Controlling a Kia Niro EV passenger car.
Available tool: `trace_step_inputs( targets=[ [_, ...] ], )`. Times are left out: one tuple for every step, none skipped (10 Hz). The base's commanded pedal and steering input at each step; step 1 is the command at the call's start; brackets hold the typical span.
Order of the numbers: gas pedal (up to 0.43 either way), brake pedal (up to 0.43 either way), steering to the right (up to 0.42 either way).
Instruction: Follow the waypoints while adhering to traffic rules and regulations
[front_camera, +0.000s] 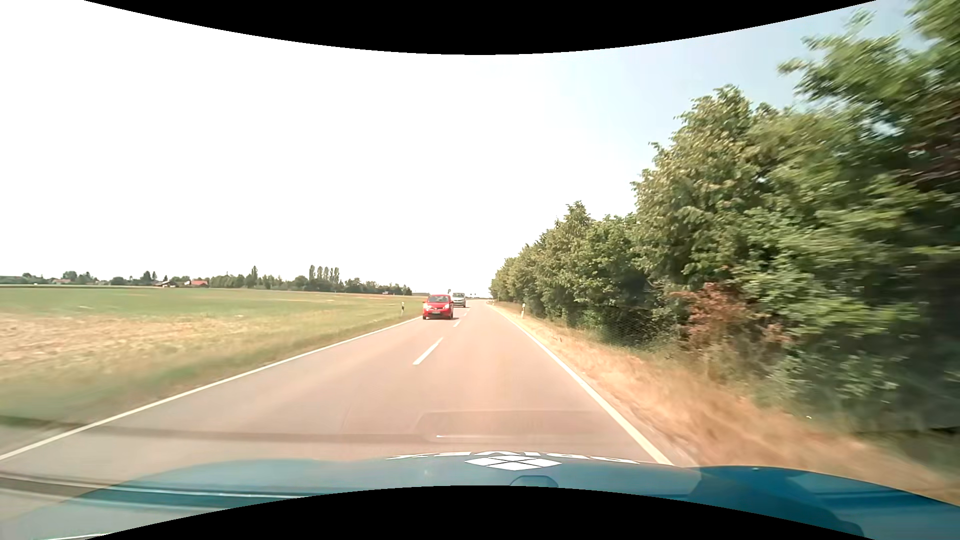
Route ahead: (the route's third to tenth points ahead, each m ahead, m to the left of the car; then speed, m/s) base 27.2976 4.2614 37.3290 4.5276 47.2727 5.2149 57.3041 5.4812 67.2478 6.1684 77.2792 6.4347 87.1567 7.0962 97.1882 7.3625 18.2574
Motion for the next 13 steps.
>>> trace_step_inputs(
  targets=[
    [0.150,0.000,-0.006],
    [0.150,0.000,-0.006],
    [0.150,0.000,-0.006],
    [0.150,0.000,-0.006],
    [0.150,0.000,-0.006],
    [0.150,0.000,-0.006],
    [0.150,0.000,-0.007],
    [0.150,0.000,-0.006],
    [0.150,0.000,-0.007],
    [0.150,0.000,-0.007],
    [0.150,0.000,-0.007],
    [0.150,0.000,-0.007],
    [0.150,0.000,-0.007]
  ],
)
